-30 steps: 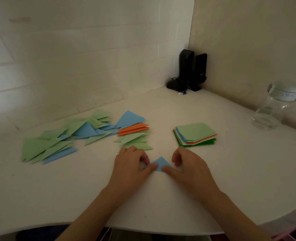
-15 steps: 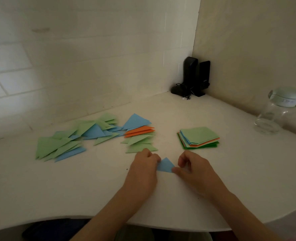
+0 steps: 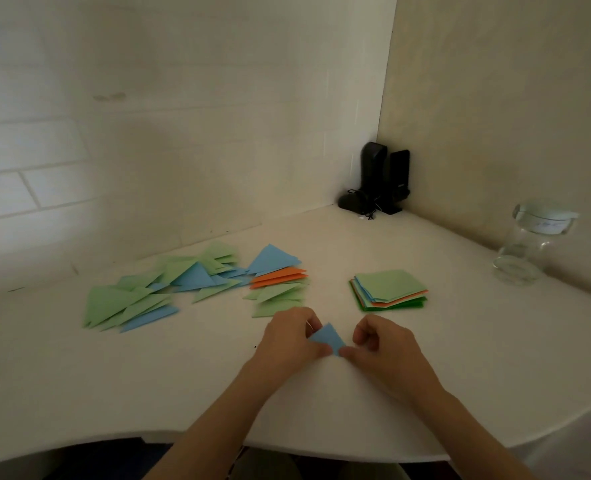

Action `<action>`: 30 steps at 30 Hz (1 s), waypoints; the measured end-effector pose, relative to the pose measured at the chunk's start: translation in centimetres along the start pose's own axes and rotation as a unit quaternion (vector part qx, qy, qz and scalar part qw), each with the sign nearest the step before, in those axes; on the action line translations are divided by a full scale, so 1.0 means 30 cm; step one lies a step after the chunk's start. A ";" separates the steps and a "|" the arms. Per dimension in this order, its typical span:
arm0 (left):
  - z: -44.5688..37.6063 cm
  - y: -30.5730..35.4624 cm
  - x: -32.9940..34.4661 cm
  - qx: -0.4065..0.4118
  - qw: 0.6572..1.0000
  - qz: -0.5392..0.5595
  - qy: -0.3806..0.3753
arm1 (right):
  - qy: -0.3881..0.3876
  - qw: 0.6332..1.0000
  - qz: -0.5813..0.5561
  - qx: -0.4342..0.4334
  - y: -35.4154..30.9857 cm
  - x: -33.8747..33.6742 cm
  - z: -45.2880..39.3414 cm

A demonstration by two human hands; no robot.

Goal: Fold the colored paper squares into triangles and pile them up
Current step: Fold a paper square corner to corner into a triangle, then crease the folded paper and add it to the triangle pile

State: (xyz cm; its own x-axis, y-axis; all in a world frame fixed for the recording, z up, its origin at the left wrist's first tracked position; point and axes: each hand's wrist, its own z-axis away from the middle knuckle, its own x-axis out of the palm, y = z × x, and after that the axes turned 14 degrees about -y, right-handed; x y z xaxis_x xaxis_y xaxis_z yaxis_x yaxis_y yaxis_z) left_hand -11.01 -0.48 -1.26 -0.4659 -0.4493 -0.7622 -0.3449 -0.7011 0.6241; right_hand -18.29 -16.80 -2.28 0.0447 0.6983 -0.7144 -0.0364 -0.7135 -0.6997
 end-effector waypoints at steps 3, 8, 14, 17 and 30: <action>-0.001 -0.038 -0.032 0.006 1.000 -0.002 0.016 | 0.133 0.990 -0.025 -0.040 0.040 -0.056 -0.021; -0.066 -0.114 -0.214 -0.022 0.995 0.042 0.085 | 0.173 0.979 0.106 -0.027 0.105 -0.142 -0.120; -0.238 -0.137 -0.412 -0.046 0.984 0.040 0.167 | 0.040 0.975 0.210 0.068 0.128 -0.142 -0.185; -0.312 -0.152 -0.412 -0.057 0.985 0.032 0.158 | 0.044 0.969 0.234 0.068 0.127 -0.130 -0.195; -0.438 -0.259 -0.294 -0.121 0.977 -0.031 0.174 | 0.127 0.970 0.179 0.109 0.114 -0.098 -0.210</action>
State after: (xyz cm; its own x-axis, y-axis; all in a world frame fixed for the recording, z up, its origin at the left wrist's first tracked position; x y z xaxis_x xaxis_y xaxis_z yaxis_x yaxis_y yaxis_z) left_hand 6.47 1.66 -1.63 -0.1306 -0.5330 -0.8360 -0.1413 -0.8246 0.5478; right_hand -12.25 -21.67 -2.53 0.2337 0.3519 -0.9064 -0.3036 -0.8592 -0.4118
